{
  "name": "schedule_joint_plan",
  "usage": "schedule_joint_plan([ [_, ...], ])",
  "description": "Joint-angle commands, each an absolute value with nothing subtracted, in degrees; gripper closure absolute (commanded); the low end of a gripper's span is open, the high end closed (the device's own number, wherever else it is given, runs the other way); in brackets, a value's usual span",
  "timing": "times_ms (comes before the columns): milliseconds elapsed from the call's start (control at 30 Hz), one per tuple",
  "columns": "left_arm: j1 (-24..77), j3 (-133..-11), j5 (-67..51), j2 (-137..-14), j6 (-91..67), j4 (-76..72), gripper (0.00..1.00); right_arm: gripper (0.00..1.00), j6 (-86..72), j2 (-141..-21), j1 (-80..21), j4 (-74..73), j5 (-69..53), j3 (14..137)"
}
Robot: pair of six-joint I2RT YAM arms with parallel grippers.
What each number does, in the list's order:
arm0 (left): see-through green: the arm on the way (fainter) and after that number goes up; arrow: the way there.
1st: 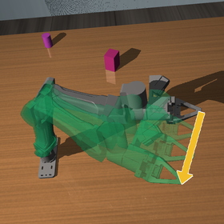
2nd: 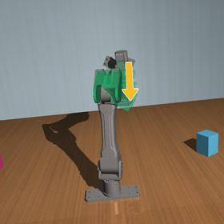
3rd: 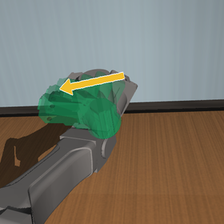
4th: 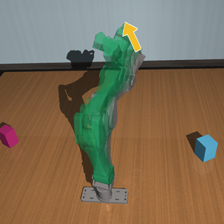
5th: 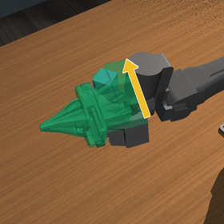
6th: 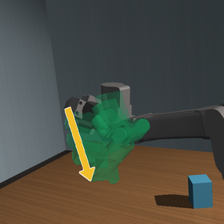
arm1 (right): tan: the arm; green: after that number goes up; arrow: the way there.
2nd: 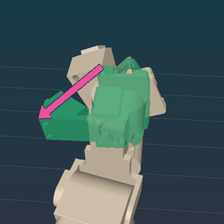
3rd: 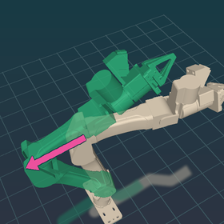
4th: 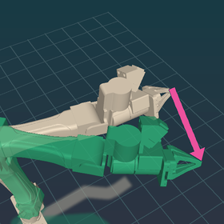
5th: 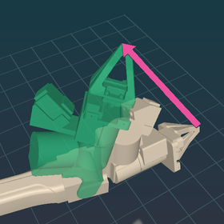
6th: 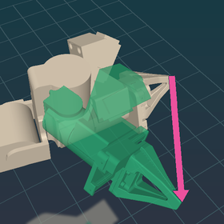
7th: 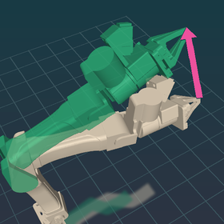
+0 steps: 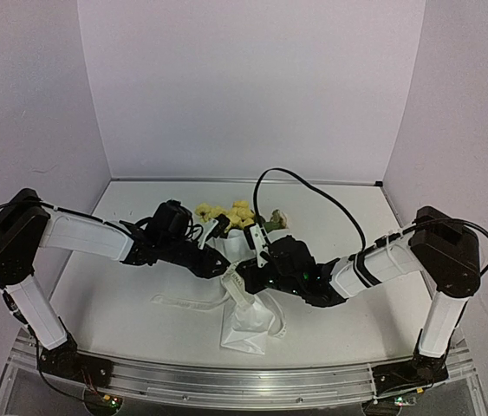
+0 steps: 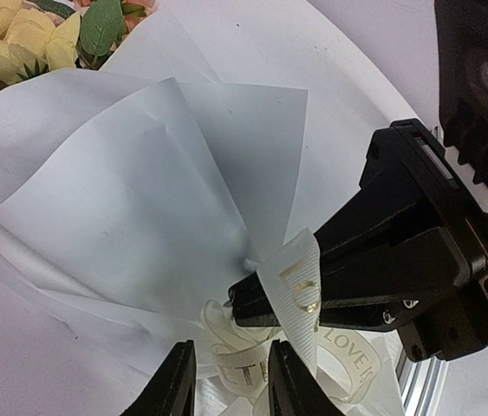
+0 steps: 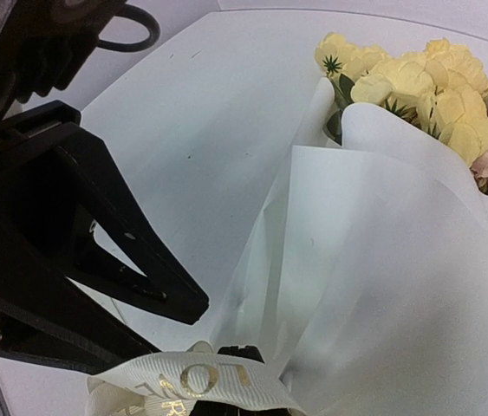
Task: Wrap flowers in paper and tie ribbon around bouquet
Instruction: Cross the half-tied ribbon over the folded bouquet.
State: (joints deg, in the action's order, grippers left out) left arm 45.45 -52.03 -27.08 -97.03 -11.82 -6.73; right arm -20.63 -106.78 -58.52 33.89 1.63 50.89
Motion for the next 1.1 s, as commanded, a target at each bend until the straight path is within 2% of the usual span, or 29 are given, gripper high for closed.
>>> schedule_joint_plan([
  [0, 45.62, -52.29, -28.49, -95.92, -10.58, -9.32, 0.69, 1.0, -19.95, -107.38, -58.26, 36.3, 1.49, 52.74],
  [700, 45.85, -53.47, -30.32, -98.88, -11.4, -10.86, 0.71, 1.0, -20.39, -106.89, -58.23, 36.39, 0.88, 53.08],
  [1067, 46.31, -53.85, -29.92, -100.11, -12.28, -12.51, 0.76, 1.0, -19.76, -106.51, -58.21, 36.39, 0.53, 52.77],
])
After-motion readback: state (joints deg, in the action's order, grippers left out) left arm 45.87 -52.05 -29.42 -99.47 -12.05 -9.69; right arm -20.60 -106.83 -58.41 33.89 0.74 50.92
